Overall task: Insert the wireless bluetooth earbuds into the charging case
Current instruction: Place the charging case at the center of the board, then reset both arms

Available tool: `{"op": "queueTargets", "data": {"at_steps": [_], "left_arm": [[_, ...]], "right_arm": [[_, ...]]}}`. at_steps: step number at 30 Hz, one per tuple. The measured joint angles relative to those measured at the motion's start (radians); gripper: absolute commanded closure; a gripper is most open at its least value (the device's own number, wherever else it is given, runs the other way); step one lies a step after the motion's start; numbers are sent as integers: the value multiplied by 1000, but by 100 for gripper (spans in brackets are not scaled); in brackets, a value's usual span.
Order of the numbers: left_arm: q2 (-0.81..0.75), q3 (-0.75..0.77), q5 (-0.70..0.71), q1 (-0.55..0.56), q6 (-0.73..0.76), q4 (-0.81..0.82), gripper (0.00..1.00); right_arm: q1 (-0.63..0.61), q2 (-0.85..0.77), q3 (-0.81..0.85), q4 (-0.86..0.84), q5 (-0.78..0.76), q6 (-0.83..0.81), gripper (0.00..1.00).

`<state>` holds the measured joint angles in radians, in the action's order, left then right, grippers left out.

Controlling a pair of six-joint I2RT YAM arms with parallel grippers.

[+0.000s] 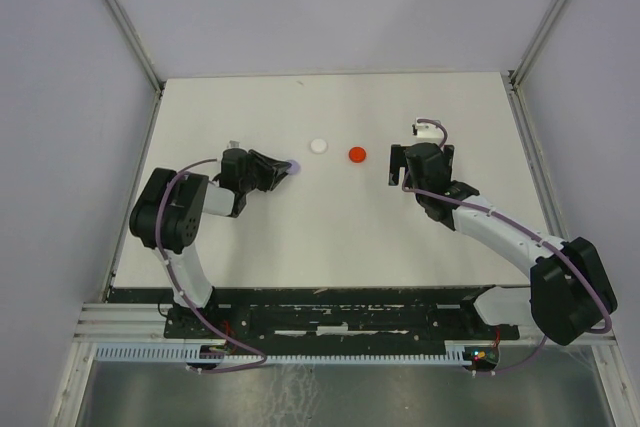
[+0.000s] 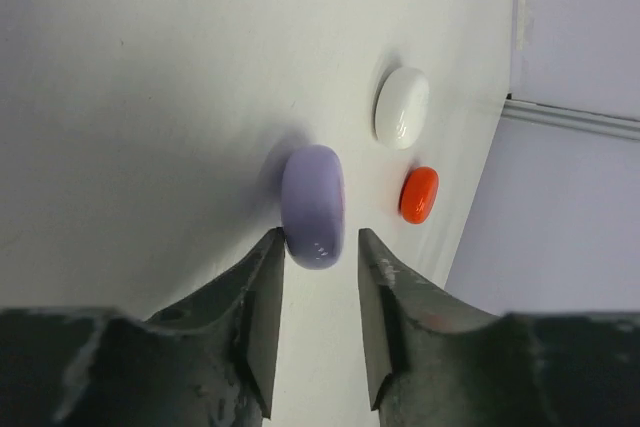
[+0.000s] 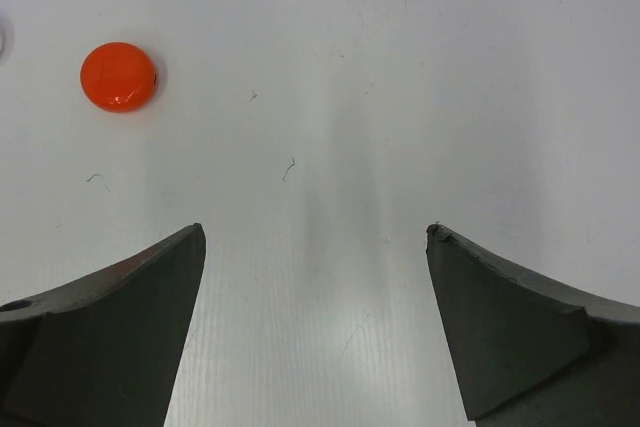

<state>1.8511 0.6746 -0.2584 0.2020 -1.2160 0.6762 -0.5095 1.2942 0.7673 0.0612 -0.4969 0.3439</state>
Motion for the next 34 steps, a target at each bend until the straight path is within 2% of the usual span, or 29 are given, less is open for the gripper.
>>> {"op": "queueTargets", "data": {"at_steps": [4, 13, 23, 27, 34], "left_arm": [[-13, -8, 14, -4, 14, -21, 41], [-136, -50, 98, -36, 68, -119, 36], [-310, -150, 235, -169, 130, -232, 27], [-361, -185, 255, -253, 146, -259, 23], [-462, -230, 263, -375, 163, -295, 20]], "right_arm": [[0, -1, -2, 0, 3, 0, 0], [1, -2, -6, 0, 7, 0, 0], [45, -3, -7, 11, -19, 72, 1], [75, 3, 6, 72, -100, 159, 0], [83, 120, 203, 298, -315, 337, 0]]}}
